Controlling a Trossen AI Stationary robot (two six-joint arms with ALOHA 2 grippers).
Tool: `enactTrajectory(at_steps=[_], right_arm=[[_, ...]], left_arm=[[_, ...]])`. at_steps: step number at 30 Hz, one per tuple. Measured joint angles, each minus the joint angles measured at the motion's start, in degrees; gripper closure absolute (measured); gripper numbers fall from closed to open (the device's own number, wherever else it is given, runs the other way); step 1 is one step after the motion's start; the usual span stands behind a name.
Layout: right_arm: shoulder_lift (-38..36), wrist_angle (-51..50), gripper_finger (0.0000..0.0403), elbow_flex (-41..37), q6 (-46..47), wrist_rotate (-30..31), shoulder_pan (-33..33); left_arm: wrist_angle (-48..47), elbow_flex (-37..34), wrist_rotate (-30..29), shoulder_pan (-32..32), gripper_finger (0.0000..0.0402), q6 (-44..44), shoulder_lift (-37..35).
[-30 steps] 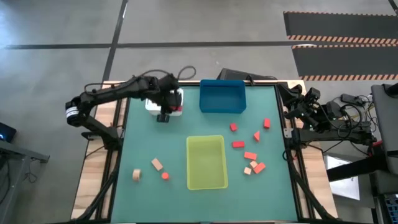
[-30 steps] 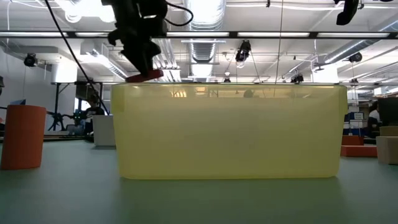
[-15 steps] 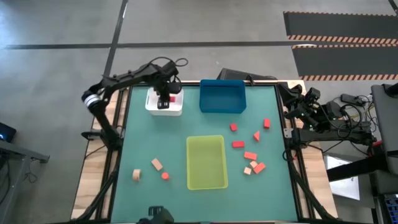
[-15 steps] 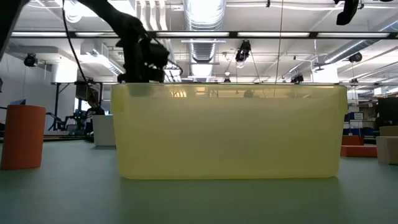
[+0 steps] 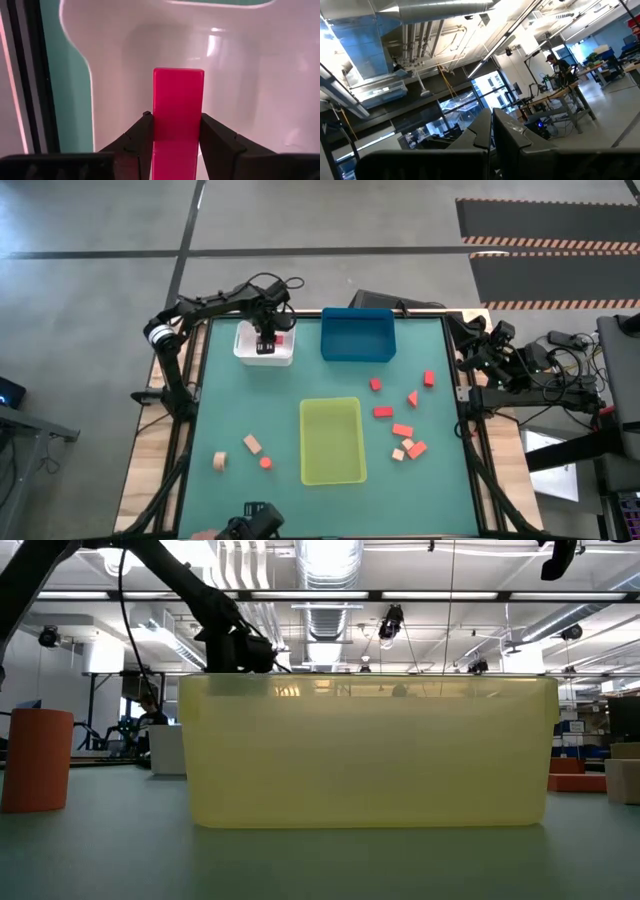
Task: Sort & place blocks by color
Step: Put the red rectangular block into the white bin, then put the orange triangular block into the blue bin
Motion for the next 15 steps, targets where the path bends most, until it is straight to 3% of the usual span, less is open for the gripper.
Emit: enactTrajectory(at_steps=[7,15], right_arm=[[0.0,0.0,0.0394,0.0,-0.1,0.0,0.0],[0.0,0.0,0.0394,0.0,0.0,0.0,0.0]], left_arm=[[0.5,-2.0,-0.4,0.0,0.0246,1.7,0.1],[1.3,-2.1,-1.6,0.0,0.0237,1.6,0.1]])
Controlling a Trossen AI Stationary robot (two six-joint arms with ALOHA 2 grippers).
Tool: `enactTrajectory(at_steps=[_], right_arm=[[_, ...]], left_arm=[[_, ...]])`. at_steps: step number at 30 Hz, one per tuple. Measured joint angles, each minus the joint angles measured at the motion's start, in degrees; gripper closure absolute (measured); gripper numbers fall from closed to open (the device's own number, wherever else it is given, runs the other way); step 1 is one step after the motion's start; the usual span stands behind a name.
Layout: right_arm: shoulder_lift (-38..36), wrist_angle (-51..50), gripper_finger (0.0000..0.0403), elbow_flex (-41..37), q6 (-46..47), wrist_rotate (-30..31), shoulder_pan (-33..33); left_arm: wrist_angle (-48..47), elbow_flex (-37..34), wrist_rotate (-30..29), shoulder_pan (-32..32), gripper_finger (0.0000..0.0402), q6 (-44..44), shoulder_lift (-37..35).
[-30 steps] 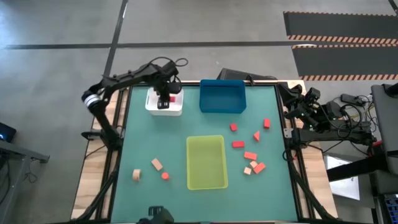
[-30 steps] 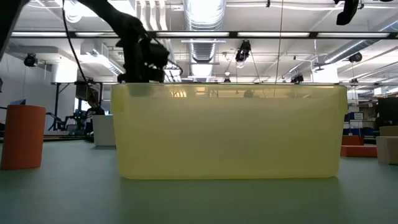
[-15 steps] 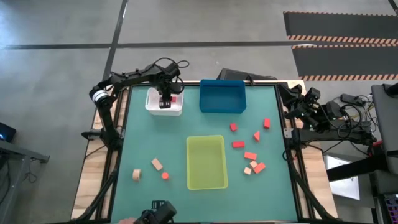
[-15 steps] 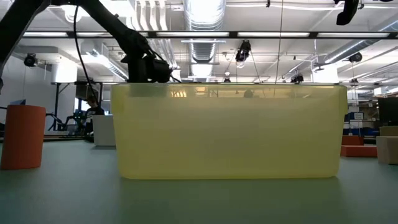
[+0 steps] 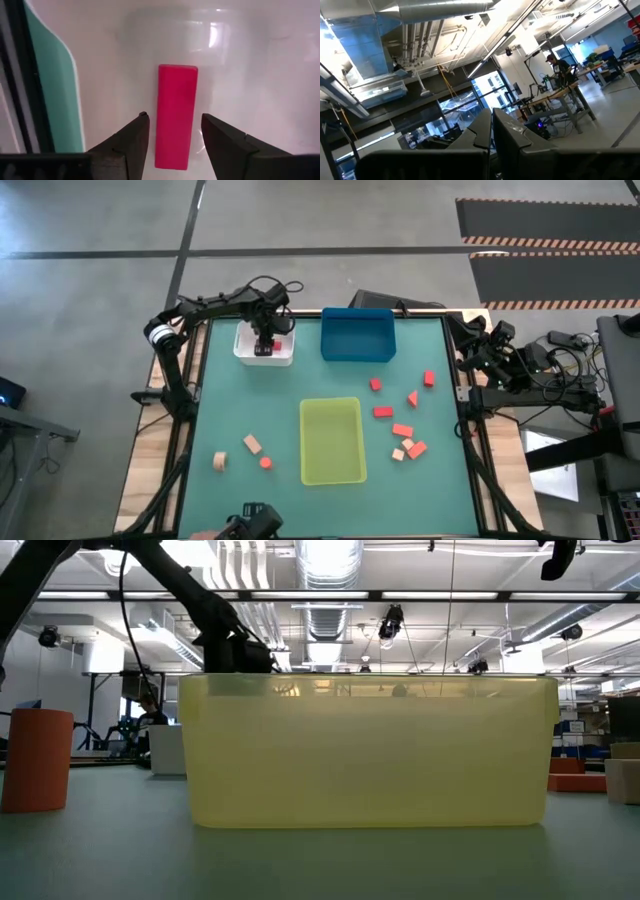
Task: Sort & place blocks by color
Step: Put the orange triangular block into the blue bin
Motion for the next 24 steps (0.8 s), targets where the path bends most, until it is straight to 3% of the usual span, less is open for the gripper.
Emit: enactTrajectory(at_steps=[6,10,13,16,20,24], right_arm=[[0.2,0.0,0.0394,0.0,5.8,0.5,0.0],[2.1,-0.1,0.0394,0.0,10.1,1.5,0.0],[4.4,-0.1,0.0394,0.0,13.3,1.5,0.0],[7.3,-0.1,0.0394,0.0,17.5,1.5,-0.1],[10.3,-0.2,0.0394,0.0,23.2,1.5,-0.1],[13.2,-0.2,0.0394,0.0,23.9,1.5,-0.1]], left_arm=[[0.0,1.2,-0.8,-0.3,0.0235,-3.9,-4.0],[0.1,1.2,0.5,-0.8,0.0236,-12.9,-9.7],[1.9,0.8,4.8,-1.1,0.0236,-22.9,-14.4],[7.6,-0.8,9.3,-1.7,0.0236,-33.7,-19.4],[18.4,-3.7,9.8,-3.6,0.0236,-44.5,-25.0],[35.1,-8.4,9.8,-5.4,0.0236,-52.2,-29.3]])
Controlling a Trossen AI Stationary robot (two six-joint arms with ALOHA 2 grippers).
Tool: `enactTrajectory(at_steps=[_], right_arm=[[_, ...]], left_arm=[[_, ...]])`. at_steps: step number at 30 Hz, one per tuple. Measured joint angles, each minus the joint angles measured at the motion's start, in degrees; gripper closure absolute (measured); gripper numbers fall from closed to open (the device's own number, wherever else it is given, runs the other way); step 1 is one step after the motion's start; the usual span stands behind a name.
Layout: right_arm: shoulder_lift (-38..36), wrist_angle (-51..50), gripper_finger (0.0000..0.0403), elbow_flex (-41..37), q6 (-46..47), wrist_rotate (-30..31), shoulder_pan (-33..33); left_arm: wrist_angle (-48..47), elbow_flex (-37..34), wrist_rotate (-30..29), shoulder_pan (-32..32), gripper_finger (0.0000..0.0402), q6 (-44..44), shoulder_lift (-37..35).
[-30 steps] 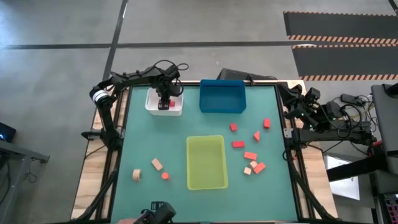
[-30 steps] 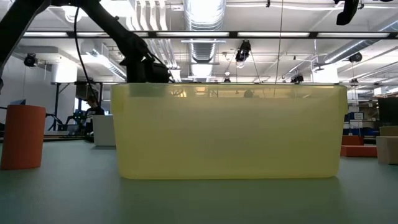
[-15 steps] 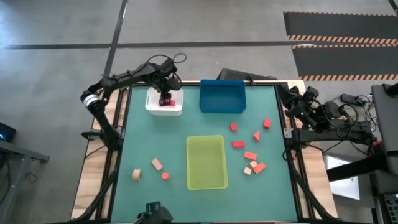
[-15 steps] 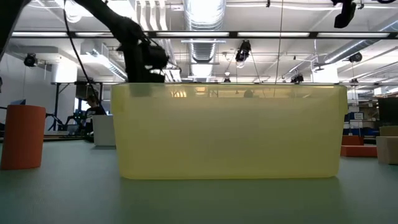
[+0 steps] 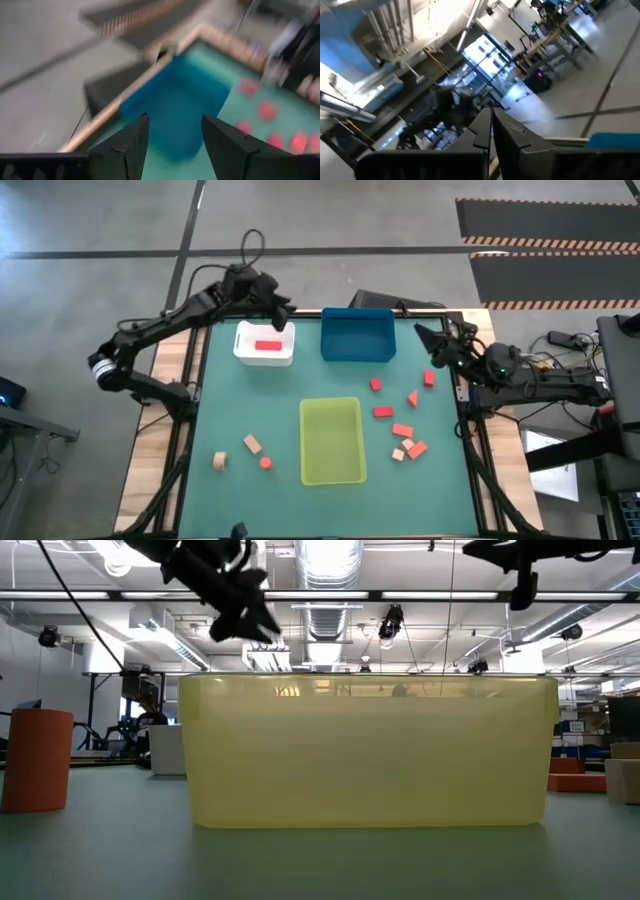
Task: Sort & place blocks by color
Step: Put the orange triangular block into the blue bin
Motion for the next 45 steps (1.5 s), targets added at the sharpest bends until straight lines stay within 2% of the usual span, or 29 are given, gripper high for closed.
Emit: enactTrajectory(at_steps=[8,12,14,23,27,31,36,41,45], right_arm=[[5.2,-3.2,0.0394,4.8,-0.8,-0.1,-0.7],[8.1,-15.7,0.0394,11.2,0.6,-0.2,-0.6],[9.6,-25.1,0.0394,15.0,3.8,-0.3,-0.7],[18.9,-64.0,0.0394,32.1,14.4,-4.7,-0.9],[23.7,-76.6,0.0394,36.9,18.5,-11.7,-2.2],[28.2,-86.7,0.0394,39.3,23.8,-21.4,-4.3],[32.2,-91.1,0.0394,37.9,27.6,-32.7,-5.5],[34.1,-91.2,0.0393,34.0,30.5,-37.0,-5.5],[34.5,-91.1,0.0383,30.8,31.0,-38.2,-5.8]], left_arm=[[31.2,-8.9,-0.1,-1.7,0.0236,-11.9,-2.9],[39.3,-11.6,-0.2,-1.7,0.0236,-16.7,-2.9],[41.6,-12.3,-0.2,-1.7,0.0236,-17.9,-2.9],[43.0,-13.6,-0.4,-1.7,0.0236,-20.0,-2.8],[43.2,-13.0,-0.4,-1.7,0.0236,-22.1,-2.8],[43.1,-12.9,-0.4,-1.7,0.0236,-25.0,-2.8],[43.1,-12.9,-0.4,-1.7,0.0236,-25.9,-2.8],[43.0,-12.9,-0.4,-1.7,0.0236,-25.9,-2.8],[43.0,-12.9,-0.4,-1.7,0.0236,-25.9,-2.8]])
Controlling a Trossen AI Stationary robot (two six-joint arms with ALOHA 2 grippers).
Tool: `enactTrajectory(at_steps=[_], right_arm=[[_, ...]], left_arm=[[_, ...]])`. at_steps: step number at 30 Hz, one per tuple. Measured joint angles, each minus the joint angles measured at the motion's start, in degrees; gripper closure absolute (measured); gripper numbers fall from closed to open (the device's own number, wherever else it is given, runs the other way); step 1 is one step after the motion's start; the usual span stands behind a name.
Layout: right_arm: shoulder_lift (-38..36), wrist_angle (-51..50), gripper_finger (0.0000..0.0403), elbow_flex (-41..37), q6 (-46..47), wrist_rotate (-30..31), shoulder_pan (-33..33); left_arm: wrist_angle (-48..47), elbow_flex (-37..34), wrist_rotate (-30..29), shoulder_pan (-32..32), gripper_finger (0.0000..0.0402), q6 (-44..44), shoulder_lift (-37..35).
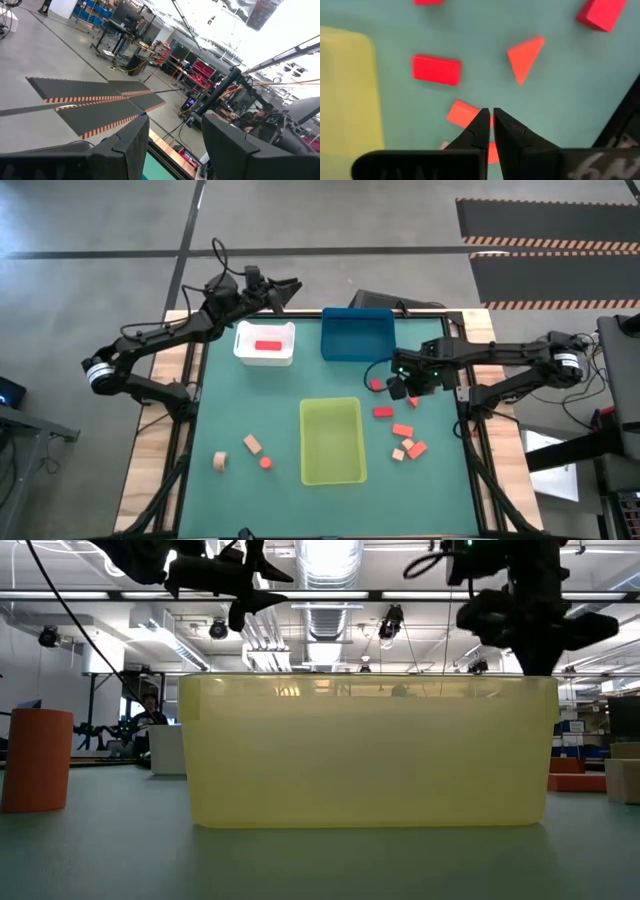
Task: Sort & place blocks by color
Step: Put the orange triangular block into the blue bin
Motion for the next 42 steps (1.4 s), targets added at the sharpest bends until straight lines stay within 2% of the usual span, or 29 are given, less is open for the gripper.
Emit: enactTrajectory(at_steps=[7,12,18,25,35,42], right_arm=[[-0.4,0.9,0.0298,-6.0,3.1,-1.2,-0.2],[-0.1,9.2,0.0230,-10.3,4.8,-1.0,-0.4],[2.3,13.6,0.0185,-13.8,9.1,1.6,-0.6],[4.7,14.2,0.0183,-15.3,7.6,4.1,-2.0],[8.1,20.0,0.0186,-16.9,6.3,5.1,-3.3],[8.3,20.5,0.0239,-16.9,6.4,4.6,-3.2]], left_arm=[[0.0,0.0,0.0,0.0,0.0236,0.0,0.0],[0.0,0.0,0.0,0.0,0.0236,0.0,0.0],[0.0,0.0,0.0,0.0,0.0236,0.1,0.0],[-0.1,-0.5,0.0,0.0,0.0236,0.1,0.0],[-0.1,-0.7,0.0,0.0,0.0236,0.1,0.0],[-0.1,-0.7,0.0,0.0,0.0236,0.6,0.0]])
